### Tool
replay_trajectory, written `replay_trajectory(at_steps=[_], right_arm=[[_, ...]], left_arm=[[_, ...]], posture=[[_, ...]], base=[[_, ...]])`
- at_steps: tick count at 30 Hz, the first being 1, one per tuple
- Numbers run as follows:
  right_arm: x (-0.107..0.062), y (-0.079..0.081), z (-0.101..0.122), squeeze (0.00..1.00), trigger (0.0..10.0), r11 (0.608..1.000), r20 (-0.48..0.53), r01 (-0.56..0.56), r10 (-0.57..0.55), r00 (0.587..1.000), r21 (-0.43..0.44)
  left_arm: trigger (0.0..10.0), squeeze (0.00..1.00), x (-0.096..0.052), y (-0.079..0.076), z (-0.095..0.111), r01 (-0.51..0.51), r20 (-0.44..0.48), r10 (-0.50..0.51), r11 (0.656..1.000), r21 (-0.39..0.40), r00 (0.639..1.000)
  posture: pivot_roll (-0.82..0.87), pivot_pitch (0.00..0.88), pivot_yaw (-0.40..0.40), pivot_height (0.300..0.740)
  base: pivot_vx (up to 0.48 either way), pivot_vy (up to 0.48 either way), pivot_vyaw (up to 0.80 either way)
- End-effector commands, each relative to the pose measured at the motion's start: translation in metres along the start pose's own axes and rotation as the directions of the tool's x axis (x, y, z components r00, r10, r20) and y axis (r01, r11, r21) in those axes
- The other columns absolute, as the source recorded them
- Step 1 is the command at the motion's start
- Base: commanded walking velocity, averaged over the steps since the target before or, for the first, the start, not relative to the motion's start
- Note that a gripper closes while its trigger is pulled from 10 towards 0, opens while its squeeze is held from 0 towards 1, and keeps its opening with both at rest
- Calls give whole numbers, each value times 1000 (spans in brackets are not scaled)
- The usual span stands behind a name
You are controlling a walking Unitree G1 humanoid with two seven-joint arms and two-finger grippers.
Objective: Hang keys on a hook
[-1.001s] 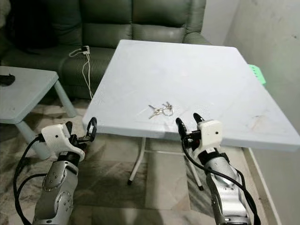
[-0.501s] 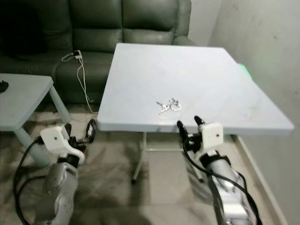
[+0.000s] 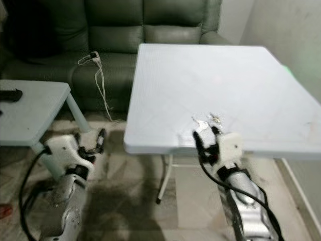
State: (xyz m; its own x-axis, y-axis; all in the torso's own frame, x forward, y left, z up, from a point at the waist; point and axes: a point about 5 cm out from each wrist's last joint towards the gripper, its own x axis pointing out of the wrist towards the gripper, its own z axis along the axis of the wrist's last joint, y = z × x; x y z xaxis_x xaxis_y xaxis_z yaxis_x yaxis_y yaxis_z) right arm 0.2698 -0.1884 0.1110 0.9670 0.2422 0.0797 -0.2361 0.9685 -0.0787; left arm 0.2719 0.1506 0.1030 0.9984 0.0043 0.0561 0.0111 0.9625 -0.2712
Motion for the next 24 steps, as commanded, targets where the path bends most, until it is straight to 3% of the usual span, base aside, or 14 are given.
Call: replay_trajectory(at_steps=[1,5,24], right_arm=[[2,4,4,0,10000,1000,21,-16,16,1000,7],[2,4,4,0,10000,1000,20,-16,16,1000,8],[3,8,2,0,10000,999,14,-17,17,1000,29]], left_arm=[[10000,0,0,1,2,-6,10,6,1000,0,1000],[10000,0,0,1,2,-6,13,6,1000,-3,1000],[10000,0,0,-7,2,62,-7,-61,996,60,998]], posture=[[12,58,-75,721],[10,53,-74,721],[14,34,-67,721]], base=[[435,0,0],[326,0,0],[0,0,0]])
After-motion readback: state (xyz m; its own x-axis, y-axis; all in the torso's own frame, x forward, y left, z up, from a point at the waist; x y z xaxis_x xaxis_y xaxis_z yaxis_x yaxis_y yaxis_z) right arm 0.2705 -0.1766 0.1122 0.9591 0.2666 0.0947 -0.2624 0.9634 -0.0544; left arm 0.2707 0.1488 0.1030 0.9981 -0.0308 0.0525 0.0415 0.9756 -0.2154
